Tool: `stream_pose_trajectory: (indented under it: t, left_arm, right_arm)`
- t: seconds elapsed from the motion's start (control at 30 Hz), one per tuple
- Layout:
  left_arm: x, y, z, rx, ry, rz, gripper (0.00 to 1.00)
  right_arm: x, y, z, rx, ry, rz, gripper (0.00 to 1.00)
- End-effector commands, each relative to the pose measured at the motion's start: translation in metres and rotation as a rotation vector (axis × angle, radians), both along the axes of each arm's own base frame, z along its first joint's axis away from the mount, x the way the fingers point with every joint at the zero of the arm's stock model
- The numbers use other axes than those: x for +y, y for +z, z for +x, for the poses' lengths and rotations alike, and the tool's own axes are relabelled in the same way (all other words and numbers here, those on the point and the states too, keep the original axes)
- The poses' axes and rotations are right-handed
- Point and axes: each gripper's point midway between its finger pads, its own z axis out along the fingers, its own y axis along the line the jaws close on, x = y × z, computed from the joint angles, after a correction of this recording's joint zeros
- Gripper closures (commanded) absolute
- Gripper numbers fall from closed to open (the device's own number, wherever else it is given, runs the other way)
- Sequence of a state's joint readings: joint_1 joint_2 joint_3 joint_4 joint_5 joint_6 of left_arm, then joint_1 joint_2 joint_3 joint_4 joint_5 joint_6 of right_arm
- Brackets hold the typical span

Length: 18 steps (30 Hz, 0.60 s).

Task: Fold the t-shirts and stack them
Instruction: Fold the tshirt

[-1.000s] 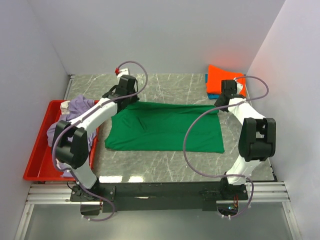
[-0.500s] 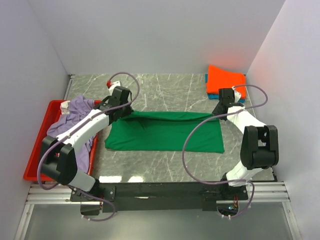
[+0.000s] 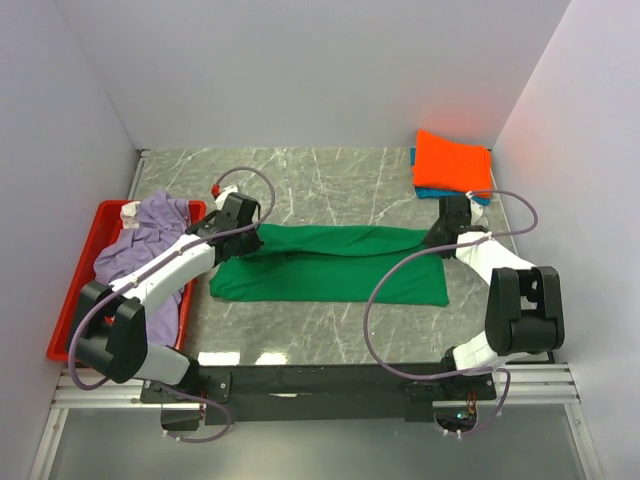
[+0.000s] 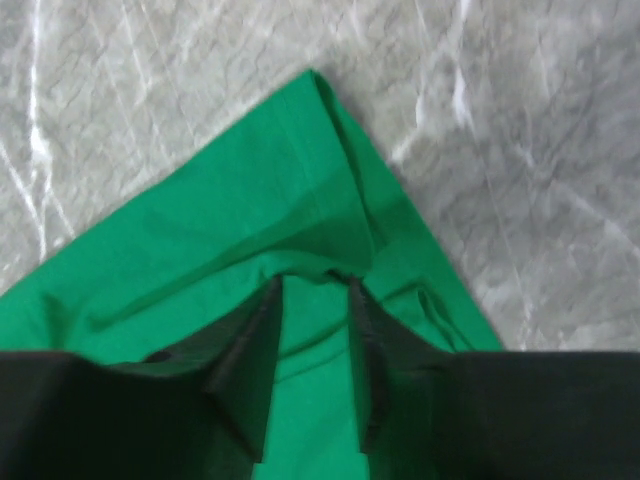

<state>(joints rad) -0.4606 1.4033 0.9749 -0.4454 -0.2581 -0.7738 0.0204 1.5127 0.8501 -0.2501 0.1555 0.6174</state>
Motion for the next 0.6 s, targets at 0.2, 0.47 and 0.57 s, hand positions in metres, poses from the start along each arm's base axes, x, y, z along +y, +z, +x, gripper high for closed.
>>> stream_pose_trajectory:
  t: [0.2, 0.47, 0.57]
  left_arm:
    - [-0.012, 0.003, -0.011, -0.019, -0.024, -0.06, 1.0]
    - [-0.012, 0.004, -0.014, -0.023, -0.027, -0.065, 1.0]
    - [-0.012, 0.003, -0.015, -0.021, -0.029, -0.066, 1.0]
  right_arm:
    - [0.005, 0.024, -0.009, -0.114, -0.02, 0.156, 0.57]
    - [0.012, 0.008, -0.027, -0.079, -0.024, 0.229, 0.55]
    - [0.012, 0.001, -0.031, -0.075, -0.053, 0.265, 0.54]
